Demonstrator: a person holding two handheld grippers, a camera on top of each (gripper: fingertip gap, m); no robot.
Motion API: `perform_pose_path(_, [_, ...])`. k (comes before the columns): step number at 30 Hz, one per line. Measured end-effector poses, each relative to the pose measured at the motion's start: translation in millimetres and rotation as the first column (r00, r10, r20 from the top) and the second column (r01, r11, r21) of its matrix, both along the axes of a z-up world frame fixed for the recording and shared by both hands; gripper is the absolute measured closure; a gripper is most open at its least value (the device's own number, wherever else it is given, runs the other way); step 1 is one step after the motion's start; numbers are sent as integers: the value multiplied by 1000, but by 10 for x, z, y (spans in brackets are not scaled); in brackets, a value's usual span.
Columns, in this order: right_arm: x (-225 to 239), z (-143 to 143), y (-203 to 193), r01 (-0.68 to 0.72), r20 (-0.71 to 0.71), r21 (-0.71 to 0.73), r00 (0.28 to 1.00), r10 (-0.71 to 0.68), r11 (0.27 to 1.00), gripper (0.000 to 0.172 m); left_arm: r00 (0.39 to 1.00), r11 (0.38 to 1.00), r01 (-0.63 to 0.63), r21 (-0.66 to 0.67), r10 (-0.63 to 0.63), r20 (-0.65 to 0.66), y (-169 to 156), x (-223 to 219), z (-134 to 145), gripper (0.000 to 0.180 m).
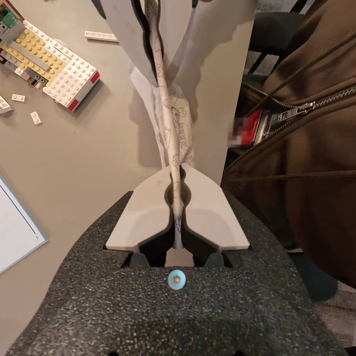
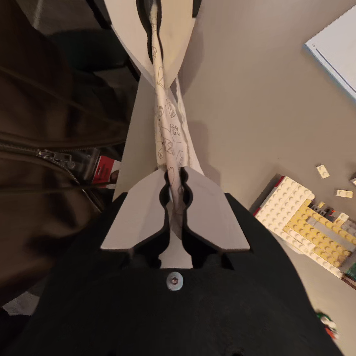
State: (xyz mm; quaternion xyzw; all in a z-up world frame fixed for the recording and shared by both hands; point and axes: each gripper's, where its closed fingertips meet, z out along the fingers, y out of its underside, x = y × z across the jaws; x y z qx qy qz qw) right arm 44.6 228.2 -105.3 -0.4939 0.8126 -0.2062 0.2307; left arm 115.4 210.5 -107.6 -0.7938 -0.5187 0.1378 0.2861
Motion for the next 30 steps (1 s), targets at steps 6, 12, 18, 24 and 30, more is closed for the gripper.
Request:
perform_pose_path(6, [-10, -28, 18, 36, 115, 67, 992, -43, 997, 170, 1000, 997, -16, 77, 17, -16, 7, -2, -11, 180])
perform_pose_path(12, [-119, -48, 42, 50, 163, 116, 984, -69, 992, 171, 999, 994, -32, 108, 34, -12, -31, 79, -7, 180])
perform_pose_path(18, [-164, -73, 37, 73, 156, 105, 984, -89, 992, 171, 998, 988, -70, 136, 68, 17, -76, 229, -113, 154])
perform_pose_path(24, [-241, -64, 57, 85, 163, 115, 981, -104, 990, 171, 994, 964, -67, 257, 88, -72, -7, 198, -104, 180])
perform_pose_path(30, [-296, 153, -105, 158, 240, 71, 956, -171, 985, 167, 965, 883, -87, 461, 189, -180, -71, 146, 155, 180])
